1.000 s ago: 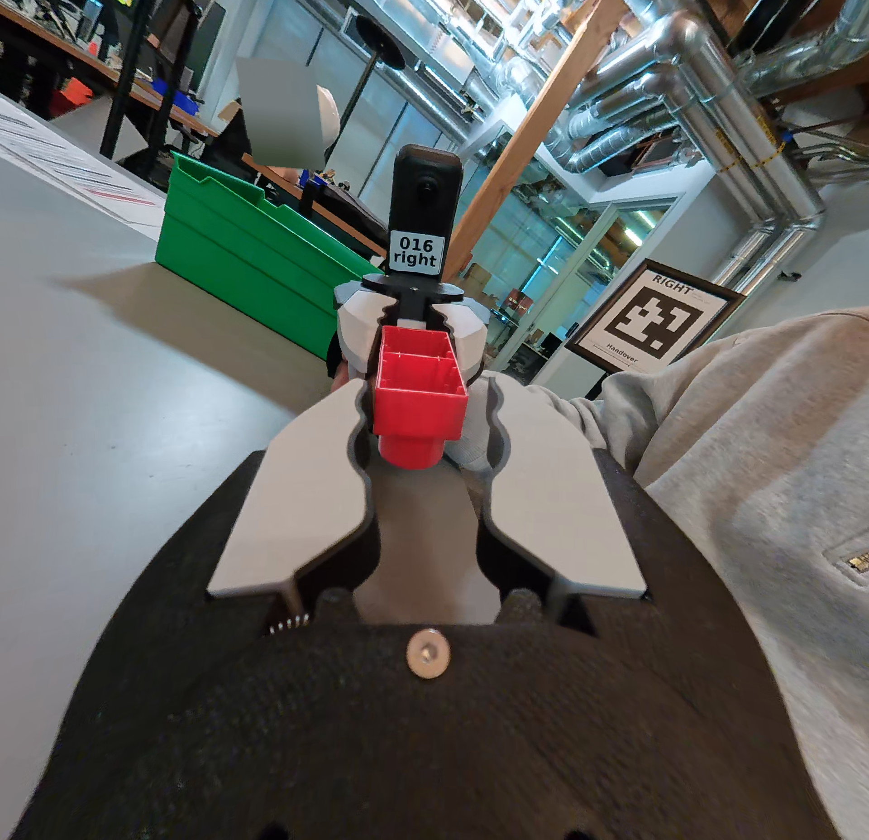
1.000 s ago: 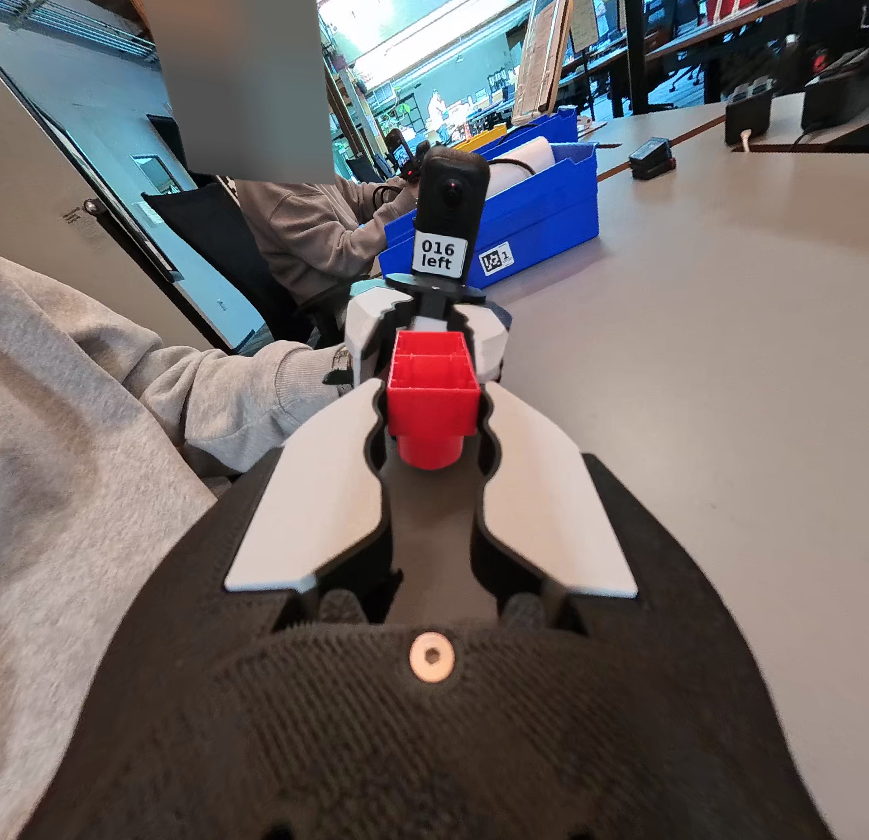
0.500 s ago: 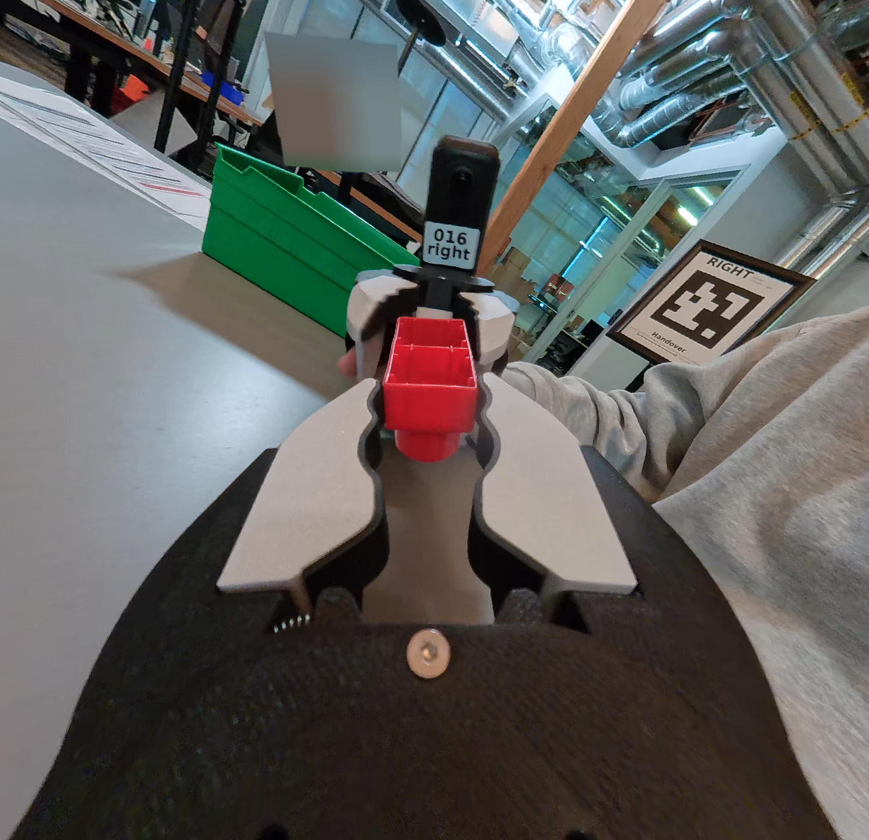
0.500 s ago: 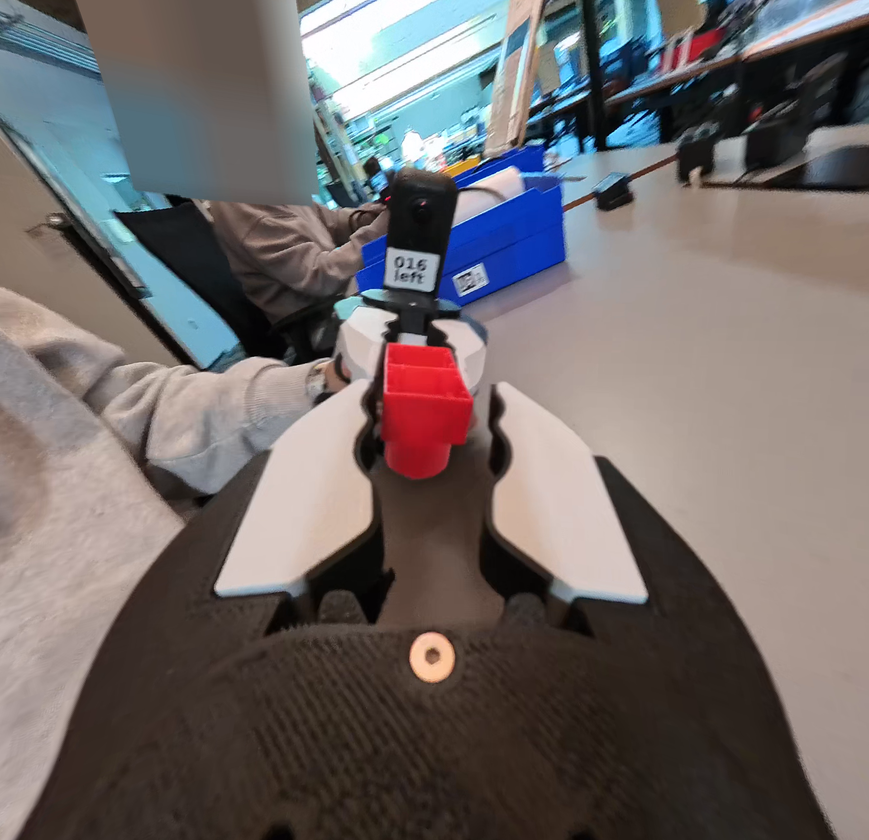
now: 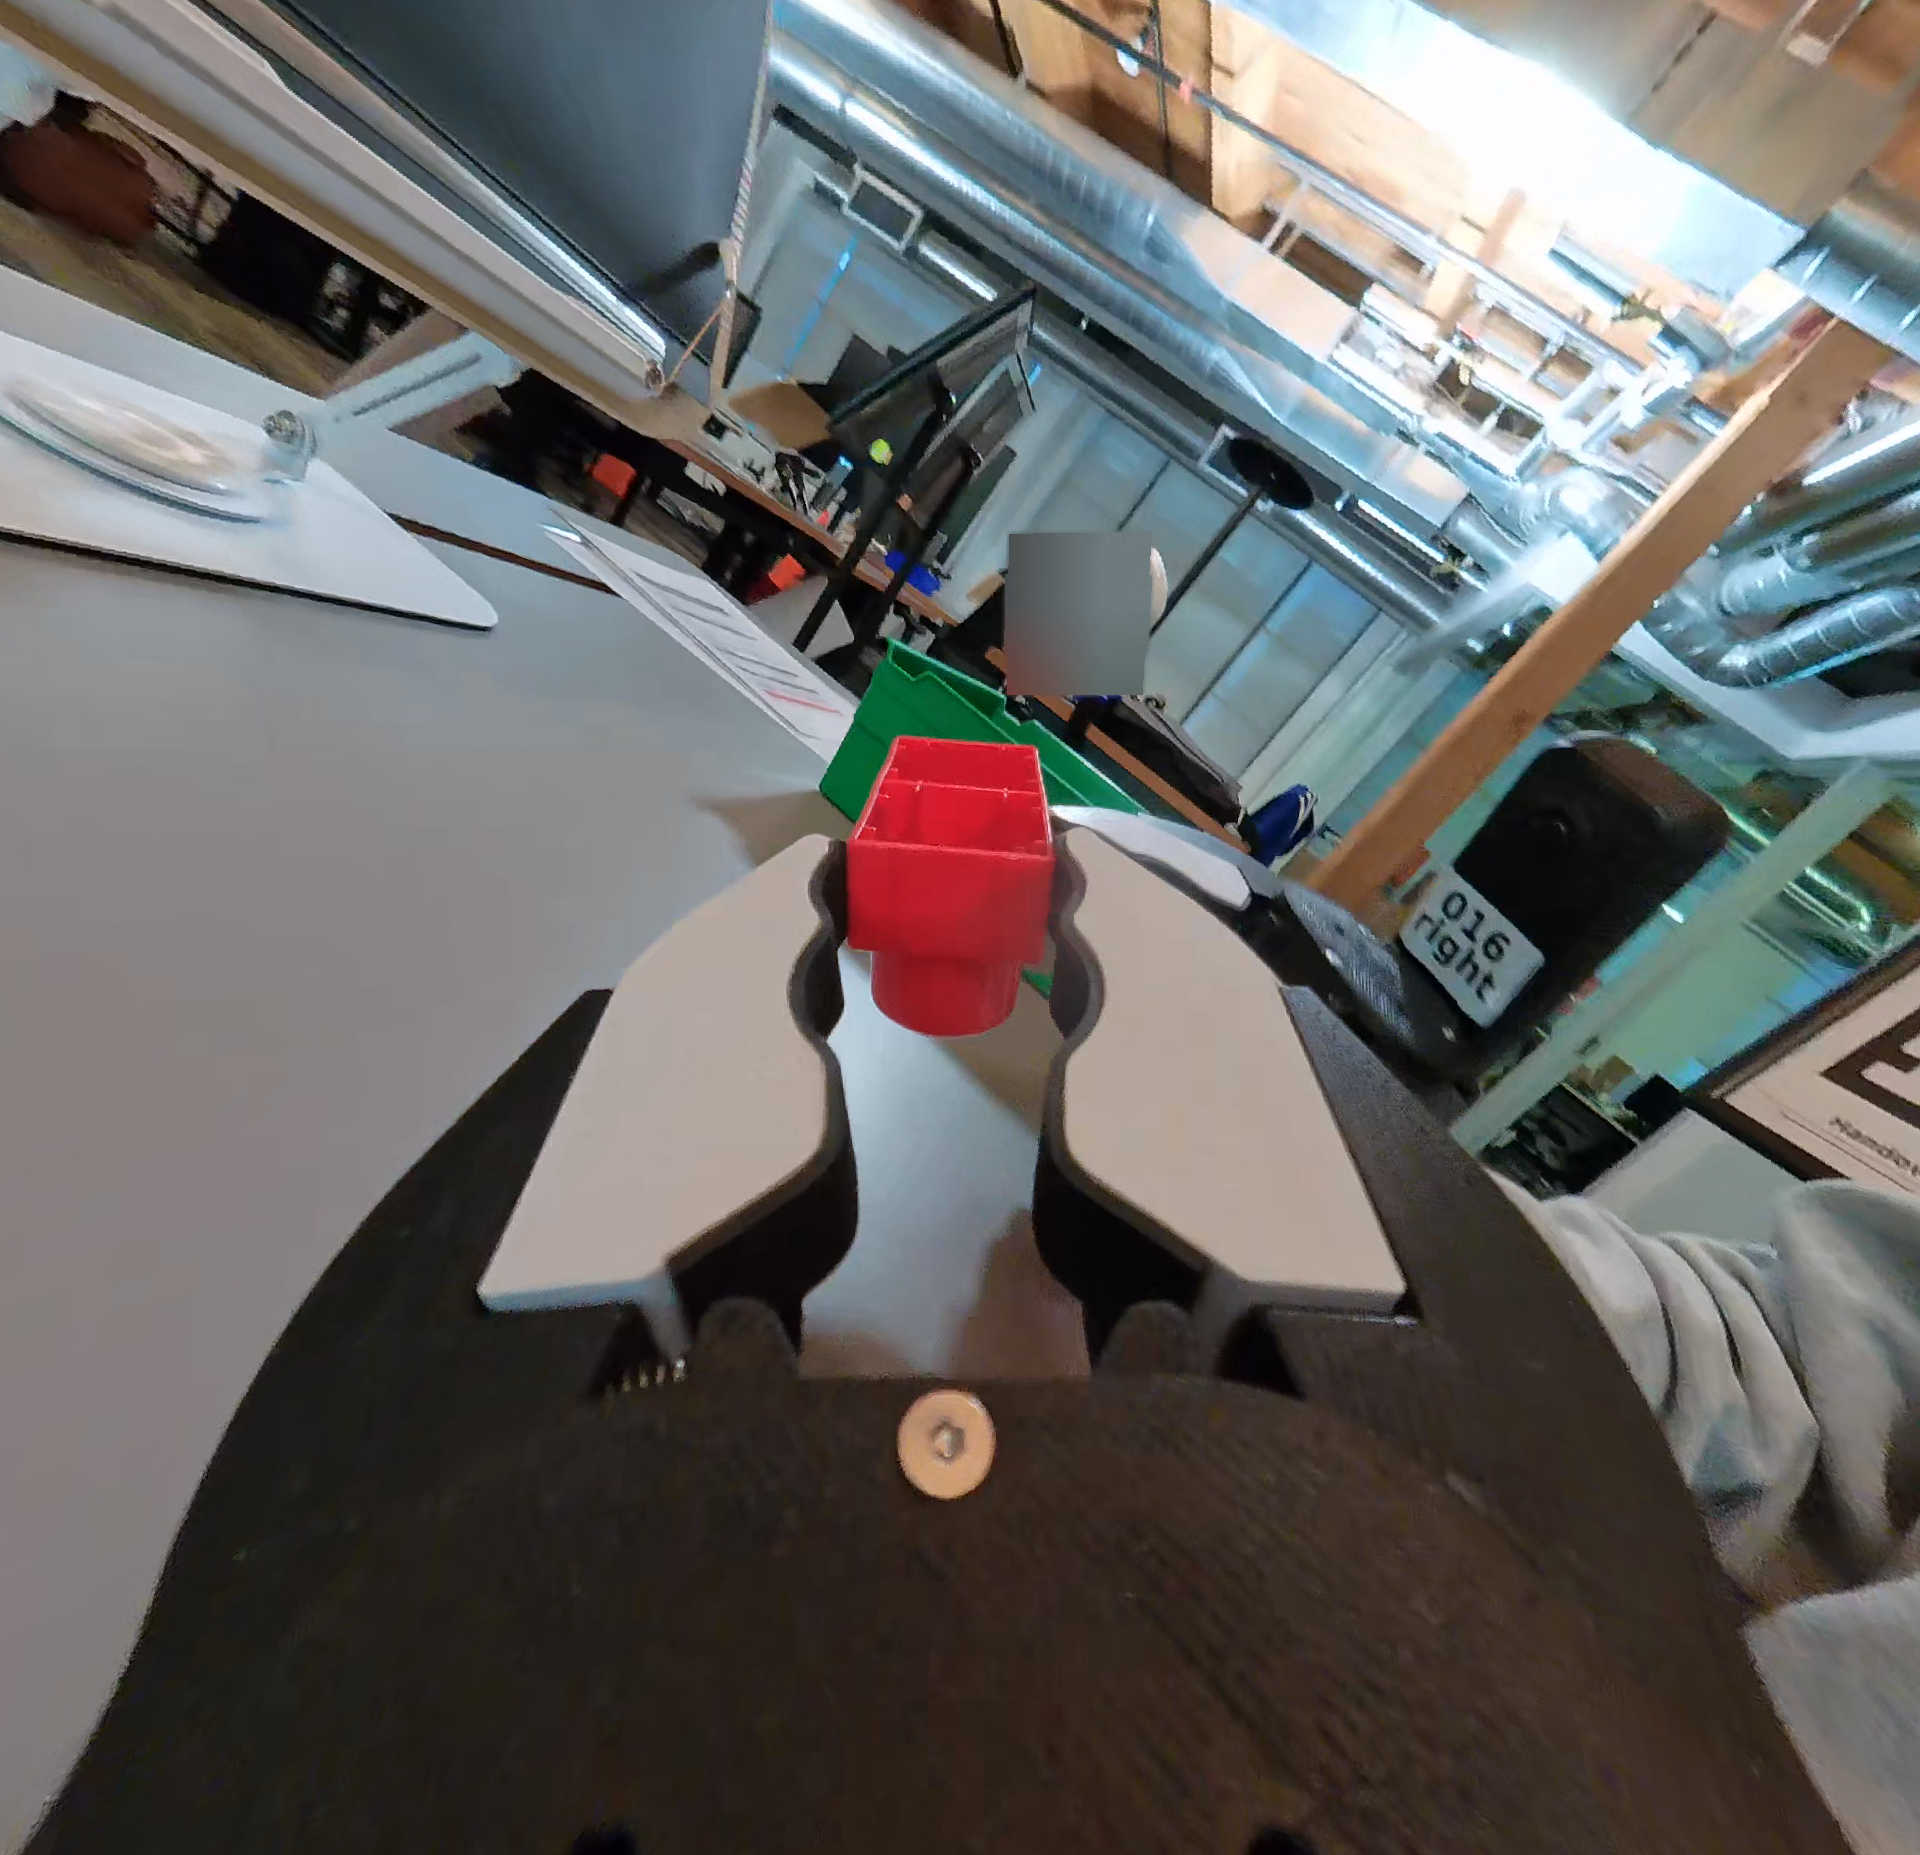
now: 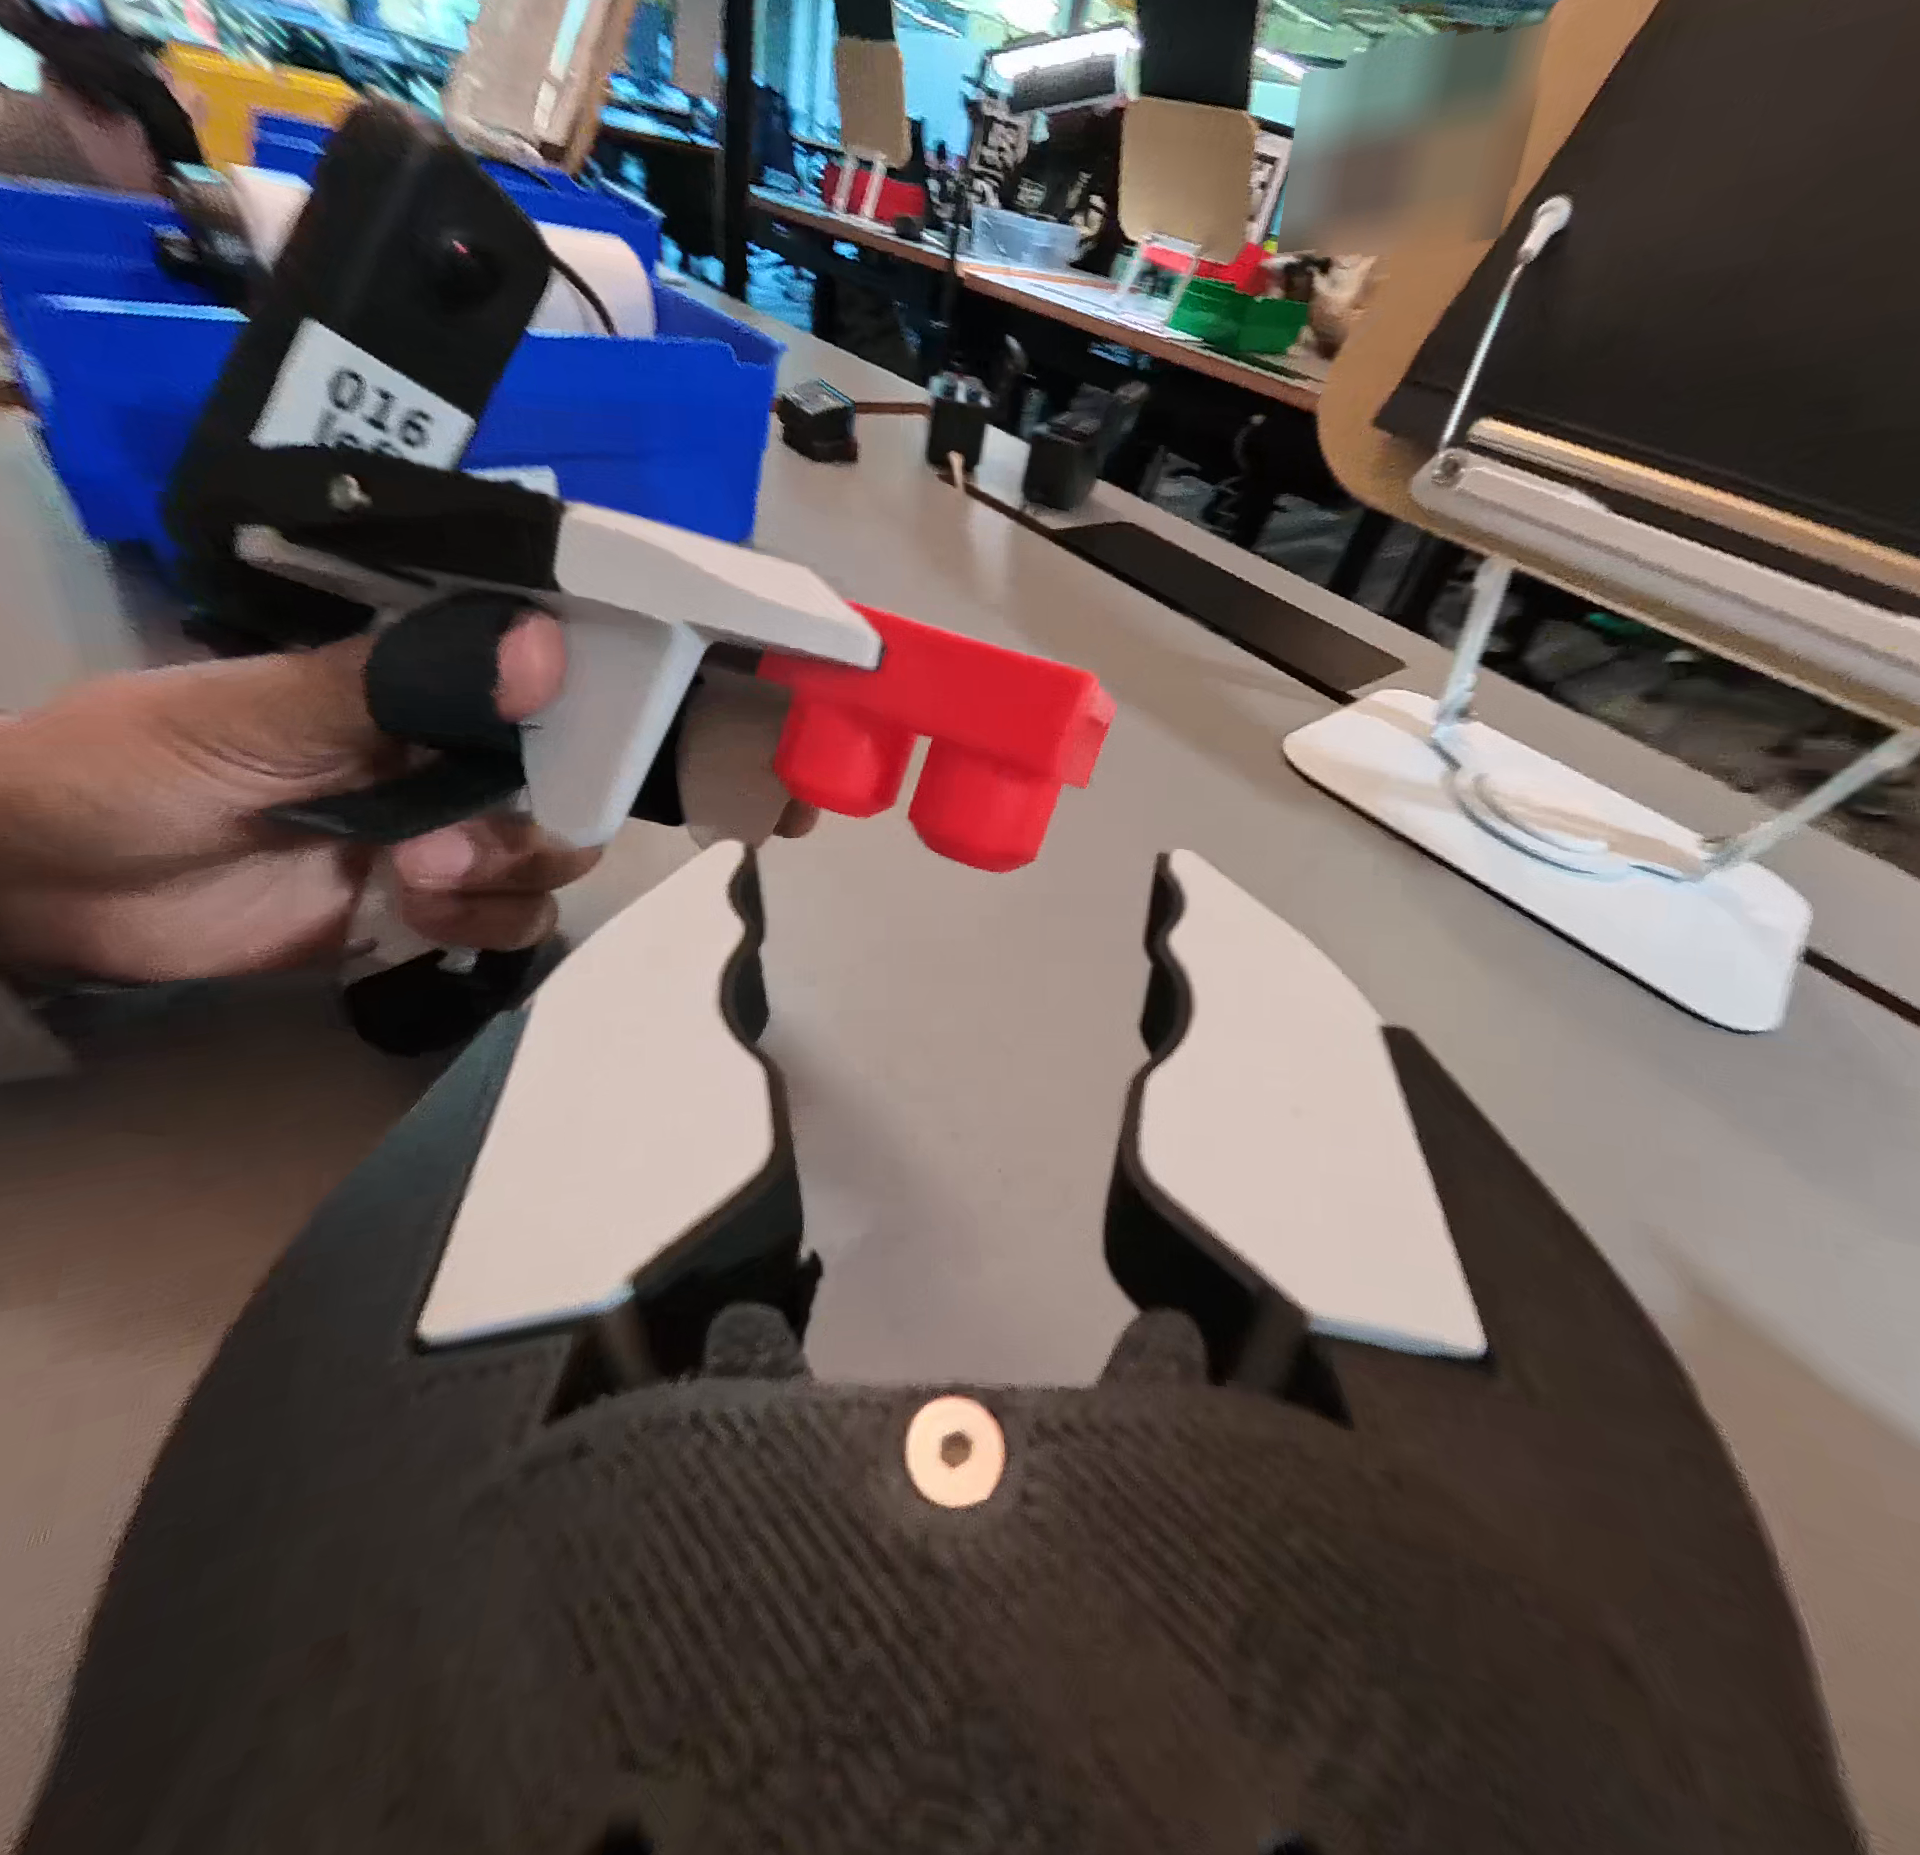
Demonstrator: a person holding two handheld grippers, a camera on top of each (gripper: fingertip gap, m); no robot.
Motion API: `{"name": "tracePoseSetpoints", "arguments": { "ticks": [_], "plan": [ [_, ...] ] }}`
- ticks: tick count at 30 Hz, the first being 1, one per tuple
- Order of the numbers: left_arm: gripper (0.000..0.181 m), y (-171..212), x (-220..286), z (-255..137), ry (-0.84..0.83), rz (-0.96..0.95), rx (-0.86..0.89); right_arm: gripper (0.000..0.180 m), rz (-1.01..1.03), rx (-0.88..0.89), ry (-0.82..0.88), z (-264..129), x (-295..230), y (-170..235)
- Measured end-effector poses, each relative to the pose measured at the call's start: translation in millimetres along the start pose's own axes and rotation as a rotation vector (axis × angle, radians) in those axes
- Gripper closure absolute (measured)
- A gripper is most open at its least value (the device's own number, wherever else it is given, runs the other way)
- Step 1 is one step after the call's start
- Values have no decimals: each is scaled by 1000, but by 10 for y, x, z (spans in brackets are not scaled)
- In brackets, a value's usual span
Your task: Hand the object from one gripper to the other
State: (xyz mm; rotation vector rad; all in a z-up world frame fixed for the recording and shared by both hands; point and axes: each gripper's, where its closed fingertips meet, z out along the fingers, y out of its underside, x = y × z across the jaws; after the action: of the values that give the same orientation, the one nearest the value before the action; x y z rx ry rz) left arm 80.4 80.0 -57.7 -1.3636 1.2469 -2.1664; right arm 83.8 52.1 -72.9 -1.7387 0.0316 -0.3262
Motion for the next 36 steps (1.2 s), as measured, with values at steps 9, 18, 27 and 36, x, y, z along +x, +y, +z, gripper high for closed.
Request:
{"name": "tracePoseSetpoints", "arguments": {
  "ticks": [9, 18, 27, 36],
  "plan": [
    [144, 138, 227, 113, 69, -122, 62, 109, 28, -38, 61, 39, -54, 44],
    [144, 175, 281, 135, 137, -202, 44, 115, -23, -2, 27, -35, -5, -45],
    [111, 234, 228, 165, 116, -176, -42, 115, -49, -63, -83, -61, 6, 42],
    [112, 390, 87, 118, 56, -48, -246, 115, -572, -240, -82, -67, -95, 307]
  ]
}}
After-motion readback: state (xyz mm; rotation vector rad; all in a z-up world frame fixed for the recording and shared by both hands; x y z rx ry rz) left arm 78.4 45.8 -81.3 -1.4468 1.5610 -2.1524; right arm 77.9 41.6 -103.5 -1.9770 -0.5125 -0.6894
